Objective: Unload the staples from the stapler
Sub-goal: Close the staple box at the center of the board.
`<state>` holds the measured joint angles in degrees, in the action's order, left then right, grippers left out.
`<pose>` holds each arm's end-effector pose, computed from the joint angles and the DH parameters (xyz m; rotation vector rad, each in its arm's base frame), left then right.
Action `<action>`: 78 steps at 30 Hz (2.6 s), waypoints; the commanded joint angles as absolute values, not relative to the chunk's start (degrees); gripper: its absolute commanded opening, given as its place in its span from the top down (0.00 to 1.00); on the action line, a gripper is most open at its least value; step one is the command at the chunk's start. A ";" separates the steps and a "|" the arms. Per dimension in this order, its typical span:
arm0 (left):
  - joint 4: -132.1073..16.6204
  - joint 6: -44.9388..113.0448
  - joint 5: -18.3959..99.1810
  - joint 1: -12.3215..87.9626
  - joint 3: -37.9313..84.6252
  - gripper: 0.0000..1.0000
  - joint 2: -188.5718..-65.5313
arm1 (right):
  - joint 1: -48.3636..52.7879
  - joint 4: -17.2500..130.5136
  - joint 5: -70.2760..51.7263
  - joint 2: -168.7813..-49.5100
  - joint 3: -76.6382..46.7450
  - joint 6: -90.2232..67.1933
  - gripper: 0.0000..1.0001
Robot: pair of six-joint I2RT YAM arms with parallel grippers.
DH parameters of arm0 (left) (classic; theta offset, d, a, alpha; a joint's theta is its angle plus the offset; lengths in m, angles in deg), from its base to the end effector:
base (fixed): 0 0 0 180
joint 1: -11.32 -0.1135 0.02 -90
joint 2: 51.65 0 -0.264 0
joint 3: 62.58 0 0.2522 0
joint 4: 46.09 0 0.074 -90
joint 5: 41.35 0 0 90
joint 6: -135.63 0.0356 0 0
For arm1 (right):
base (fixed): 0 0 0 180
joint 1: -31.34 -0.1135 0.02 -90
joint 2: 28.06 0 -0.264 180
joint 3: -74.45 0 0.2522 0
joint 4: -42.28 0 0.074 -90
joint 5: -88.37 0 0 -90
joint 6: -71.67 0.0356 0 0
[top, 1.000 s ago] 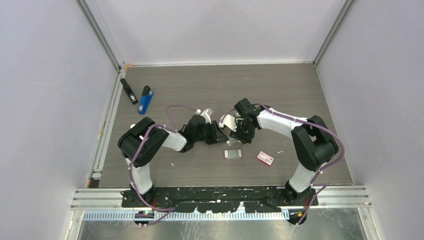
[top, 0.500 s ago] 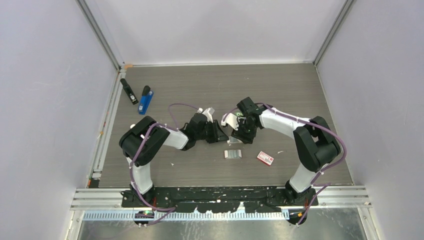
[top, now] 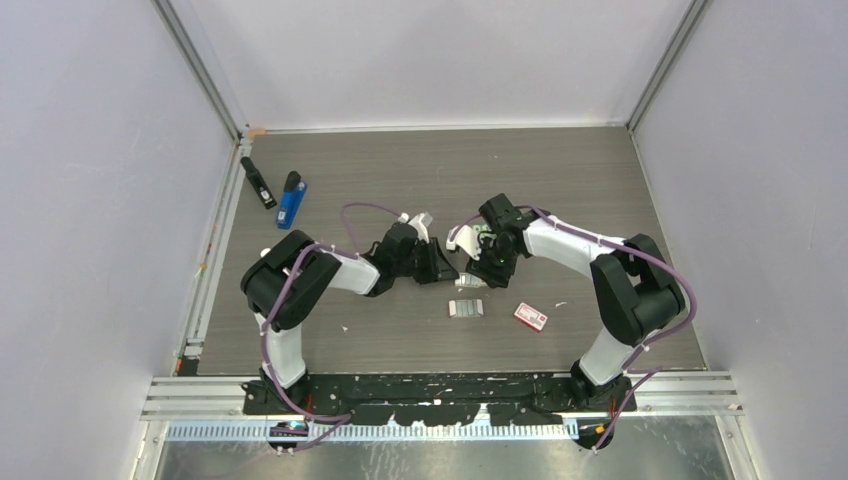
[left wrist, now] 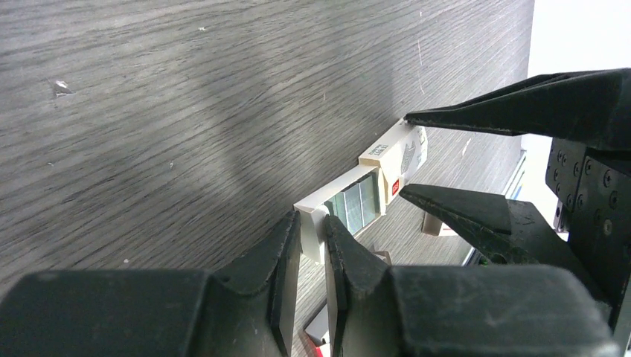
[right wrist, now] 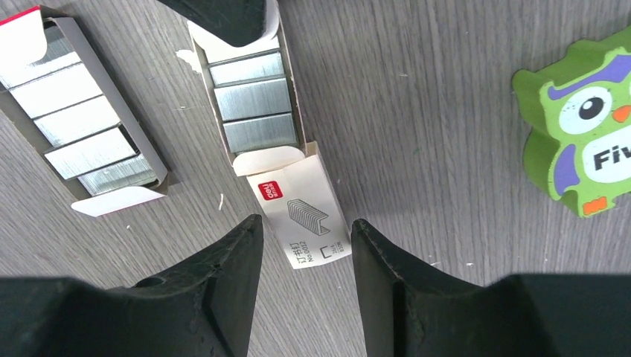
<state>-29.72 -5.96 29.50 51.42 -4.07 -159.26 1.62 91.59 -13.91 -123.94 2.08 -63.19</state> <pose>0.2644 -0.2379 0.1163 -0.0202 2.3981 -1.2161 0.2659 0.1605 0.1716 -1.7369 2.2055 0.2435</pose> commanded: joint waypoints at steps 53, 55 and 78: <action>-23.50 -12.33 29.94 52.52 -7.95 0.84 -160.58 | 0.51 91.77 -19.71 -122.56 2.86 -62.75 0.58; -23.15 -12.46 30.04 52.62 -8.12 0.84 -160.54 | 0.43 91.54 -19.52 -122.68 2.86 -62.55 0.58; -22.57 -13.47 31.33 53.46 -8.72 0.84 -159.94 | -0.24 91.39 -19.91 -122.94 2.85 -61.75 0.57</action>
<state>-22.88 -13.41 30.44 52.77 -7.68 -159.87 0.27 92.20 -18.28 -123.55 3.24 -61.27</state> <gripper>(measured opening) 0.161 0.432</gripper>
